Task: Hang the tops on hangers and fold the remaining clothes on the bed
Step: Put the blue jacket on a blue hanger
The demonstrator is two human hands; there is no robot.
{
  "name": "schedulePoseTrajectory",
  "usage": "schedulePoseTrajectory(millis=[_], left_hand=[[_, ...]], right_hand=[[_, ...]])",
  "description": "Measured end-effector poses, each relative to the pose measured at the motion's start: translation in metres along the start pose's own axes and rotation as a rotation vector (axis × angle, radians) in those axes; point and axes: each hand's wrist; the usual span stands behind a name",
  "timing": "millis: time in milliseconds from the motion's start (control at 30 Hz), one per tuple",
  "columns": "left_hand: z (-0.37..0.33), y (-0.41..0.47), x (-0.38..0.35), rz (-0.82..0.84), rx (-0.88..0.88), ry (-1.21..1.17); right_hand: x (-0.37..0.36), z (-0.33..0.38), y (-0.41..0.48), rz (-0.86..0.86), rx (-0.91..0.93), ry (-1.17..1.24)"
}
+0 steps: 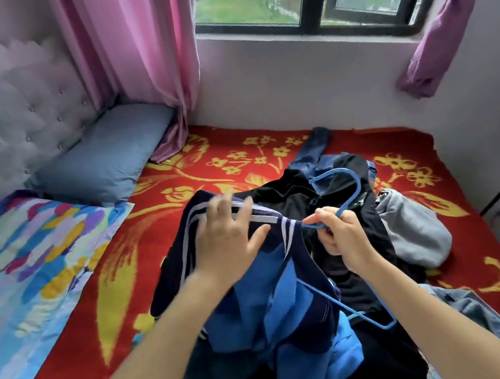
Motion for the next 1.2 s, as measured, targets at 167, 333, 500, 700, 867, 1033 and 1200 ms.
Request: schedulePoseTrajectory(millis=[167, 333, 500, 700, 867, 1033, 1200], left_hand=[[0.007, 0.041, 0.014, 0.433, -0.311, -0.098], [0.031, 0.042, 0.018, 0.327, -0.213, -0.313], [0.045, 0.051, 0.038, 0.087, 0.016, -0.423], [0.034, 0.055, 0.051, -0.096, 0.102, -0.452], [0.035, 0.052, 0.065, -0.183, 0.121, -0.506], [0.07, 0.034, 0.081, -0.128, 0.211, -0.716], [0.093, 0.013, 0.076, 0.015, 0.176, -0.736]], right_hand=[[0.001, 0.006, -0.002, 0.056, 0.155, -0.028], [0.036, 0.023, 0.005, 0.114, 0.241, -0.494], [0.099, -0.006, 0.02, -0.776, 0.085, -0.287], [0.029, -0.073, -0.008, -0.403, -0.221, -0.404], [-0.005, -0.111, -0.013, -0.093, -0.364, -0.811], [0.043, -0.082, 0.012, -0.306, -0.324, -0.228], [0.085, 0.025, 0.038, -0.336, -0.133, -0.106]])
Point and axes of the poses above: each hand's wrist, its own y-axis towards the middle knuckle, its own x-axis out of the back of the hand, z = x × y, and after that the axes turned 1 degree about x, right-handed
